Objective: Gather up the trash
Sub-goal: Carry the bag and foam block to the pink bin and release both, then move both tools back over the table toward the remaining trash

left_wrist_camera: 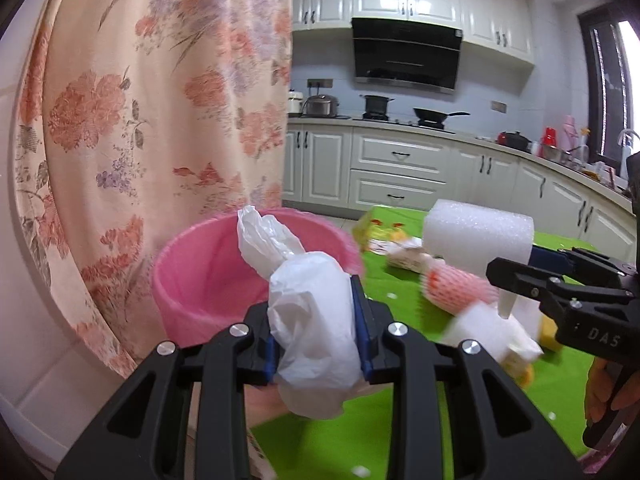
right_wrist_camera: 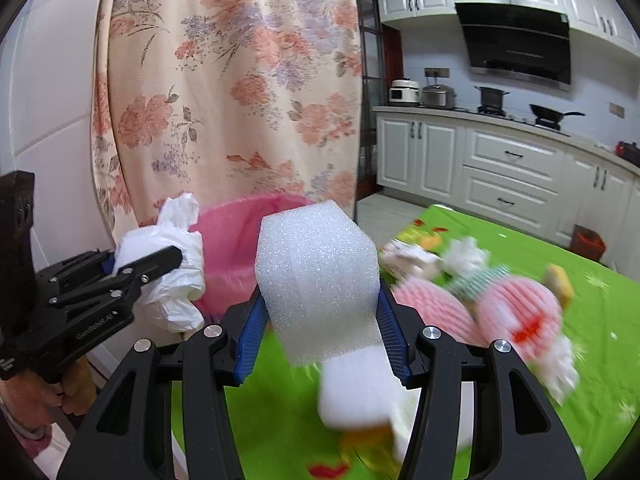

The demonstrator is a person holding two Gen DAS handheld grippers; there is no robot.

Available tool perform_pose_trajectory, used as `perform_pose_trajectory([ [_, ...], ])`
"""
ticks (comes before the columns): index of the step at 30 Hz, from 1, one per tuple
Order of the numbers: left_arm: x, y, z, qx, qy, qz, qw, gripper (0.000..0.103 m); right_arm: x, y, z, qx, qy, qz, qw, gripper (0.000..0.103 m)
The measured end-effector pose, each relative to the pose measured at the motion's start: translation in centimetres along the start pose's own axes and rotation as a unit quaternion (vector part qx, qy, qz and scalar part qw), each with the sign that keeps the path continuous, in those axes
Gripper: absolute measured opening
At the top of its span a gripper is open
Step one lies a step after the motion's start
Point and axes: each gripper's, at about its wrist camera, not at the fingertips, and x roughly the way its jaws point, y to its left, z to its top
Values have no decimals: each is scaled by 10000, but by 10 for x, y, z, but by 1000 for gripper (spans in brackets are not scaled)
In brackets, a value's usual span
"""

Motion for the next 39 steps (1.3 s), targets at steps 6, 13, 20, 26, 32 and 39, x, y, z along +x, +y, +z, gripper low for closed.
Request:
perform_pose_trajectory([
  [6,38,54,28,-228,149,-2,9996,29,59,17,41,143,171,263,9994,51],
  [13,77,97,38,-376,364,64,9986,31,118,31,58,283,445,329,9981,51],
  [20,99,118,32,-589,523,112,9968,51,146,36,60,361,601,292,9971,66],
  [26,86,127,23,-747,370,102,9965,69,118,23,52,553,300,420,9971,67],
  [32,64,108,17,-794,120,141,9967,74,67,8,33,604,22,326,9976,67],
  [39,28,47,4,-743,-174,85,9970,85,8,-17,2,366,-268,-193,9988,67],
])
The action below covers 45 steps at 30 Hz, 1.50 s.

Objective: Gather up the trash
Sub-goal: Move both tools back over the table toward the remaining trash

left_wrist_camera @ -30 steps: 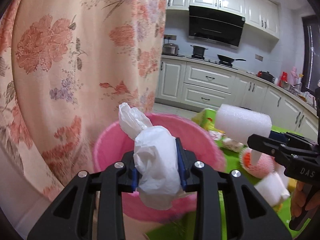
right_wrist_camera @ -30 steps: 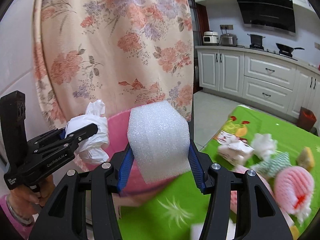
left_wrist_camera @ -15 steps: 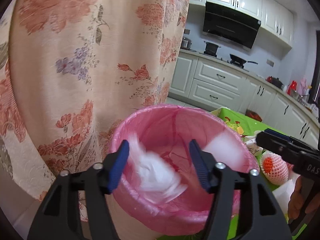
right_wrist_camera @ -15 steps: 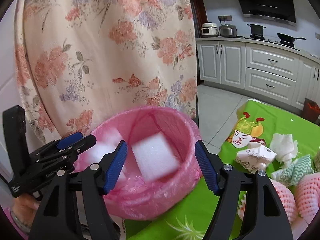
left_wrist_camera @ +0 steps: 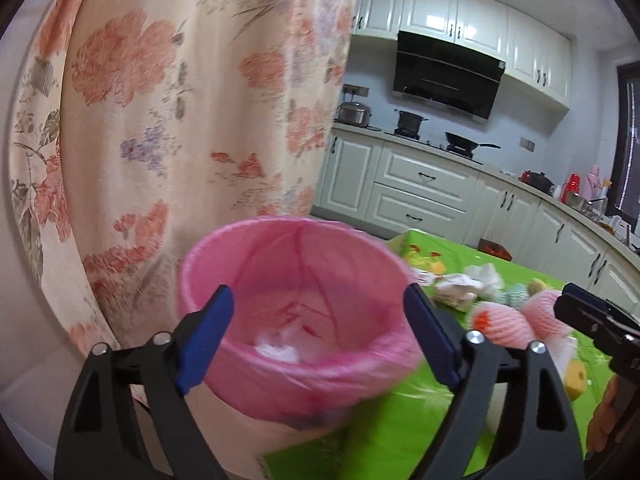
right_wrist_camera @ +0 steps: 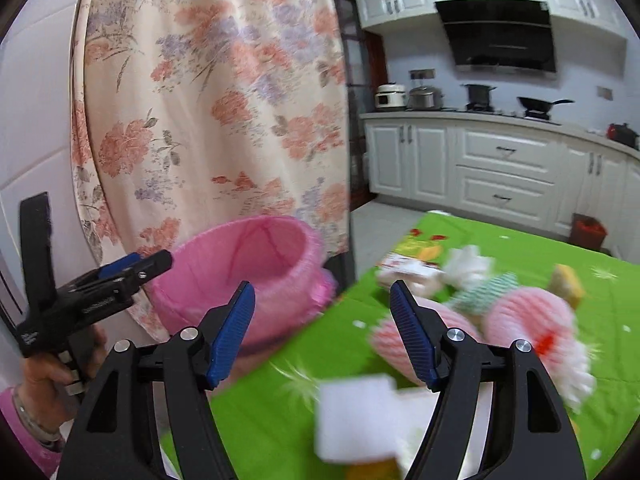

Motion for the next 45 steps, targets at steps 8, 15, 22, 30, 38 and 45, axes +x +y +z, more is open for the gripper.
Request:
perform_pose_trajectory([
  [8,-15,-70,-34,86,267,-396,9988,91,-47,-46,-36,46,-35,-586,9983,71],
  [15,-19,-116,-66,373,555,-628,9958,91,-69,-80,-69,293,97,-870,9957,71],
  [22,-21,-138,-89,469,789,-714,9932,91,-86,-105,-89,534,98,-1128,9921,71],
  [30,-25,-154,-103,707,845,-732,9912,91,-86,-134,-103,880,391,-1505,9839,71],
  [38,-21,-166,-110,931,872,-679,9895,91,-63,-141,-104,1105,858,-1681,9758,71],
  [45,-7,-171,-110,934,952,-653,9889,91,-44,-135,-97,960,1022,-1936,9710,78],
])
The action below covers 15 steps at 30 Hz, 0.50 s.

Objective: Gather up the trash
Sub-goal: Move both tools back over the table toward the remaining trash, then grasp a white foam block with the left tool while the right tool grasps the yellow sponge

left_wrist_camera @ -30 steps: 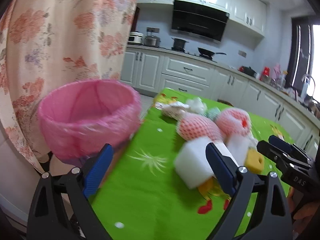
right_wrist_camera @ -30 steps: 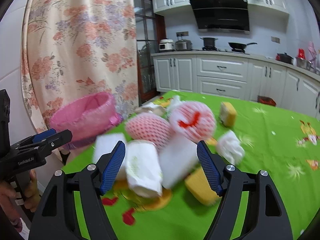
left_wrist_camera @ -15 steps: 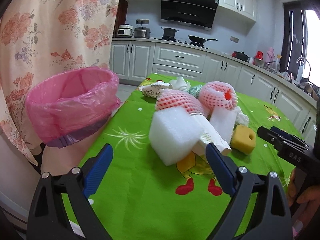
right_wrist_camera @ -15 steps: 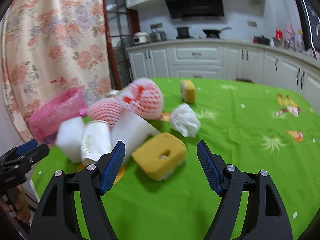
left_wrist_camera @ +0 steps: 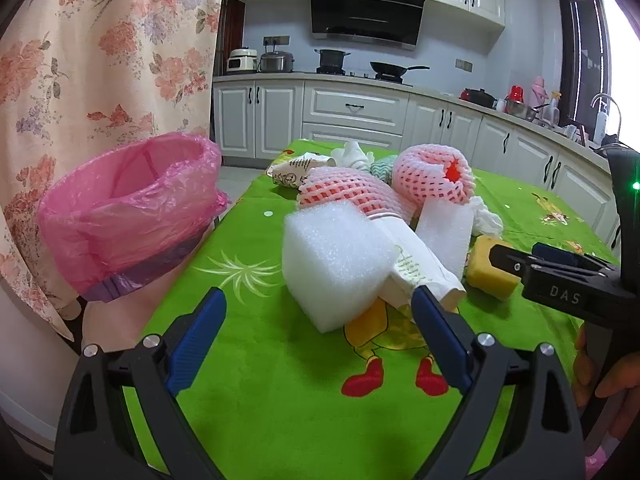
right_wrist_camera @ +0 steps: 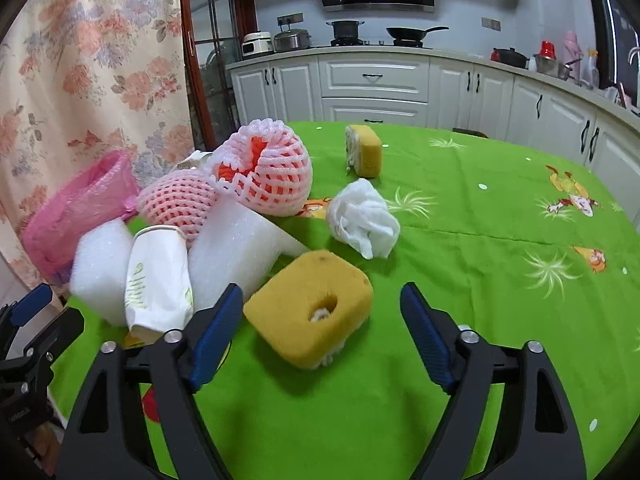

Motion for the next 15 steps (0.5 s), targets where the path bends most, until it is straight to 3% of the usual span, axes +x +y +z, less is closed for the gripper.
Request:
perform_pose_trajectory([
  [9,18,-8,11,-79,-61,33,9999,91,21,5,2,32,430,-231,9988,77],
  [11,21,-11,15,-130,-88,33,9999,91,18,2,1,23,403,-192,9990,62],
  [15,24,-17,22,-193,-209,76,9996,91,15,-3,-1,83,394,-99,9991,60],
])
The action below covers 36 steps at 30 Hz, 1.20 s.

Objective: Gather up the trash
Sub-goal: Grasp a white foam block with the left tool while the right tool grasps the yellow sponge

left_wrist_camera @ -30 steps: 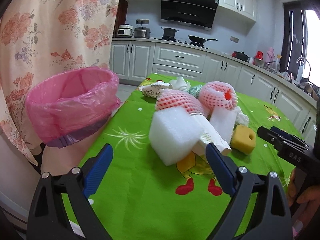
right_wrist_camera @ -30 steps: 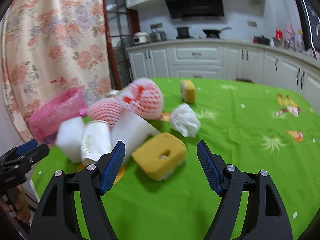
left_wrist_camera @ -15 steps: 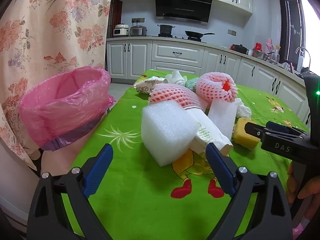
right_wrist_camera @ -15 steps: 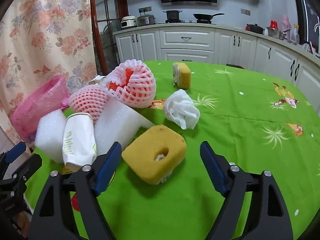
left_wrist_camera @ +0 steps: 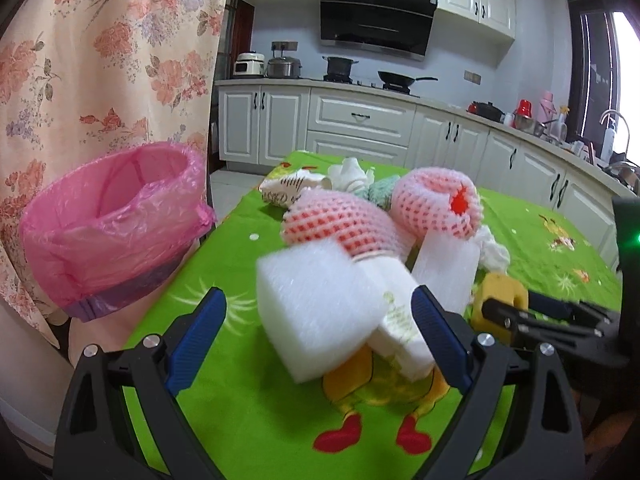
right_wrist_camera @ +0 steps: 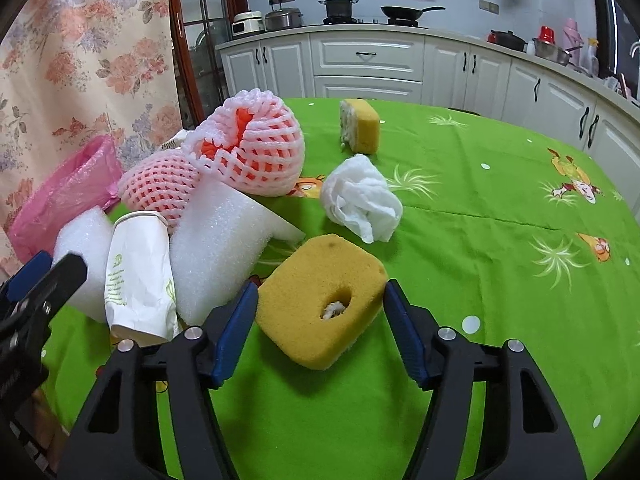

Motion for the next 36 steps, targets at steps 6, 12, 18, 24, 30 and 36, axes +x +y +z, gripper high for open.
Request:
perform_pose_trajectory([
  [6,17,-2,4,-5,64,291,9996,81,0,-5,-1,92,35,54,9999,60],
  [12,21,7,-3,39,66,339,9994,73,2,-10,0,186,84,75,9998,61],
  [18,17,3,-9,268,-38,261,9993,65,2,-7,-1,117,94,89,9998,61],
  [24,2,8,-12,284,-181,72,9994,63,-3,-10,-3,168,20,265,9995,50],
  [30,-19,7,-13,435,-384,16,9983,63,-13,-12,-8,93,-113,225,9996,43],
  [36,-27,5,-20,576,-395,21,9976,63,-22,-17,-12,150,-193,273,9993,42],
])
